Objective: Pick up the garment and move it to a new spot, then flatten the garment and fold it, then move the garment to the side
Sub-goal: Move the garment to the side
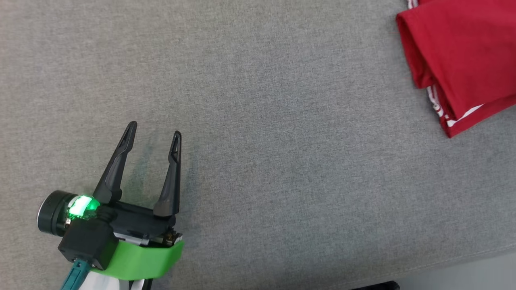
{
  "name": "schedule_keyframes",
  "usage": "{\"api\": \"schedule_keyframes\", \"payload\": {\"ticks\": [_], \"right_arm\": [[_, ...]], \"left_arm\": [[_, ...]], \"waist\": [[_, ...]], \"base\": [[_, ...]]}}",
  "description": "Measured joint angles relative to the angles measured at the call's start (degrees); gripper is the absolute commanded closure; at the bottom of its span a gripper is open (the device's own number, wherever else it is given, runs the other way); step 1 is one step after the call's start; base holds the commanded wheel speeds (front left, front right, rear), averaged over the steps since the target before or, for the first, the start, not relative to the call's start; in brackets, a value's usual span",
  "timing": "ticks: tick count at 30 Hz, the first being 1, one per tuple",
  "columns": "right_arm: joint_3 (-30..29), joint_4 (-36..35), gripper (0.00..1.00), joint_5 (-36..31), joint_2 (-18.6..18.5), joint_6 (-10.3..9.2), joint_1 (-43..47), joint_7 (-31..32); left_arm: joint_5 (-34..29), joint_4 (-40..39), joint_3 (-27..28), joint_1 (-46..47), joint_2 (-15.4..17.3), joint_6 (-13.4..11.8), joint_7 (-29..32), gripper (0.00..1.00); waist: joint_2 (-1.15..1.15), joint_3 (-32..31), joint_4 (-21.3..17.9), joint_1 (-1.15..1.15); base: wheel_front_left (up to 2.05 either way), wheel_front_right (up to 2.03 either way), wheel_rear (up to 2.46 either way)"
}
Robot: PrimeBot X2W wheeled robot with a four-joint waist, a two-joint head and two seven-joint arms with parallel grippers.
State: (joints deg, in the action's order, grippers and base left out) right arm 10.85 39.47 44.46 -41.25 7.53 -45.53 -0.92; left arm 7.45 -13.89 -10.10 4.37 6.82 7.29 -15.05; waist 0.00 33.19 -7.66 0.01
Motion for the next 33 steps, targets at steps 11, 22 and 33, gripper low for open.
{"api": "schedule_keyframes", "payload": {"ticks": [11,22,33], "right_arm": [[-11.1,0.1,1.00,-8.5,-5.4,0.01,-1.1,4.4],[-16.8,-1.8,0.00,-24.1,0.3,0.01,3.5,-0.3],[-9.5,-12.7,0.00,-25.4,15.1,0.00,19.0,-8.2]], "left_arm": [[0.0,-0.9,-0.2,0.8,1.4,0.0,0.0,0.00],[0.1,2.5,-0.6,1.4,-1.2,0.1,0.0,0.00],[2.7,9.8,1.5,-3.9,-3.6,-1.2,0.0,0.00]], "waist": [[0.00,6.5,-0.9,0.00],[0.00,2.0,0.9,0.00],[0.00,-11.2,4.3,-0.01]], "base": [[0.00,0.00,0.00],[0.00,0.00,0.00],[0.00,0.00,0.00]]}}
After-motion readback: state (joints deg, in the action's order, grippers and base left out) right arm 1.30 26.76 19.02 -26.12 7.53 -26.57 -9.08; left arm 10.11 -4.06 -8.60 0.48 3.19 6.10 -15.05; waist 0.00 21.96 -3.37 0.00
